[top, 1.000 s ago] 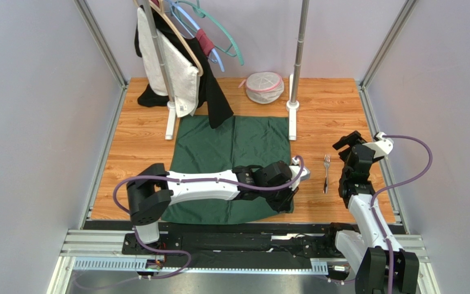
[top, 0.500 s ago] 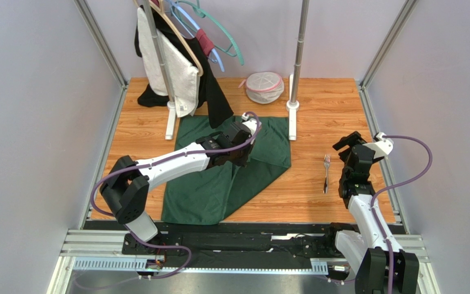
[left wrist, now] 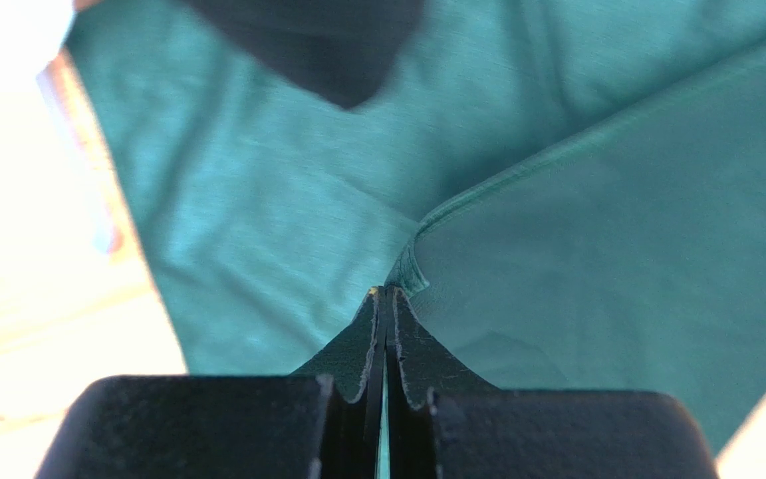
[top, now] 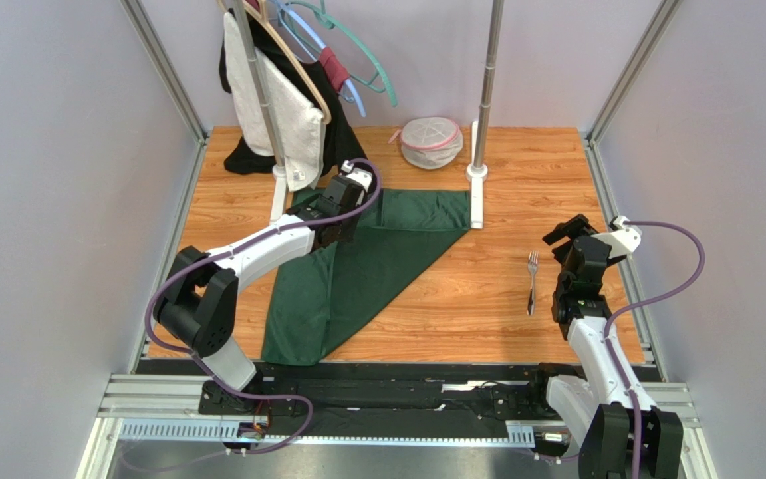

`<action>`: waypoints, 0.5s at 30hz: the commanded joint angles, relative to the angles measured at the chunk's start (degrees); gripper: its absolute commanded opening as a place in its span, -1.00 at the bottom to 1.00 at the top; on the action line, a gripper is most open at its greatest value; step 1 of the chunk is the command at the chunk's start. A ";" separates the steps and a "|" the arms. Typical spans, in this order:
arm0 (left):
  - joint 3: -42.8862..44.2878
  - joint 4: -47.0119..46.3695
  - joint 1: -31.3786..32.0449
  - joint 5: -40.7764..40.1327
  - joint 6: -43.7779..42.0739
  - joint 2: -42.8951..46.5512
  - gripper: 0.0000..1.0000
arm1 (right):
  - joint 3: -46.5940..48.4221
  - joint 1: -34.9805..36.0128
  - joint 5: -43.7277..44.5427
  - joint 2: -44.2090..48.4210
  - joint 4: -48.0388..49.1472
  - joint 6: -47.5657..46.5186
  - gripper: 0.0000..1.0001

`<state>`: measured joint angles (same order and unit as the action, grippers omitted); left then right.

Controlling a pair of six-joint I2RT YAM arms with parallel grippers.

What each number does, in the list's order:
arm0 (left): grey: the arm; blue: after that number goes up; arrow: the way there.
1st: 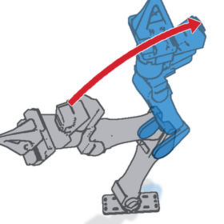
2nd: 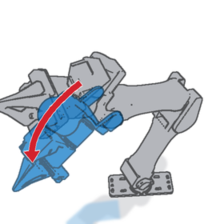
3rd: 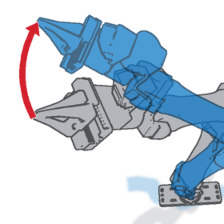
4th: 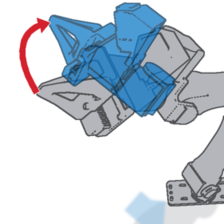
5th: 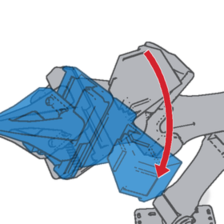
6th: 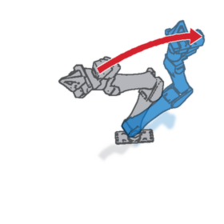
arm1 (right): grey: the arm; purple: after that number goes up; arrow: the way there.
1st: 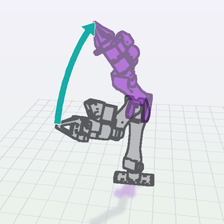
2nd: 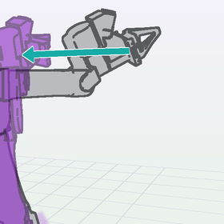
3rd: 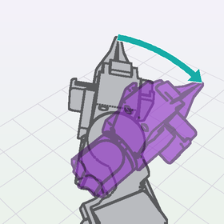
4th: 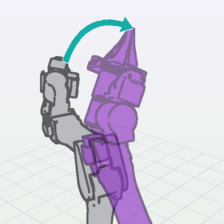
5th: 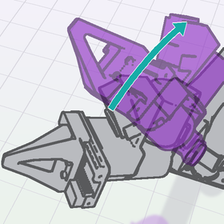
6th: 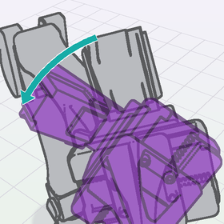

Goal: Fold the napkin, place the utensils inside, and roll it up
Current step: Fold the napkin

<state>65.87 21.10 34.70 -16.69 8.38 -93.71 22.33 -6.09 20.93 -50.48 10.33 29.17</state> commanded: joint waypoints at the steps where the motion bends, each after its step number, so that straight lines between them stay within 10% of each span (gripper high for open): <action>1: -0.30 -5.10 -3.23 -1.42 -4.07 0.55 -1.00 | -0.27 -0.33 1.48 0.29 2.07 0.71 0.58; 15: 8.39 -5.55 -13.07 0.60 -8.29 -6.30 -1.00 | 0.17 -0.33 1.13 -1.20 2.77 0.71 0.58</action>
<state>69.47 17.04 23.73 -17.54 2.00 -98.50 22.33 -6.09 20.95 -51.33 10.46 29.17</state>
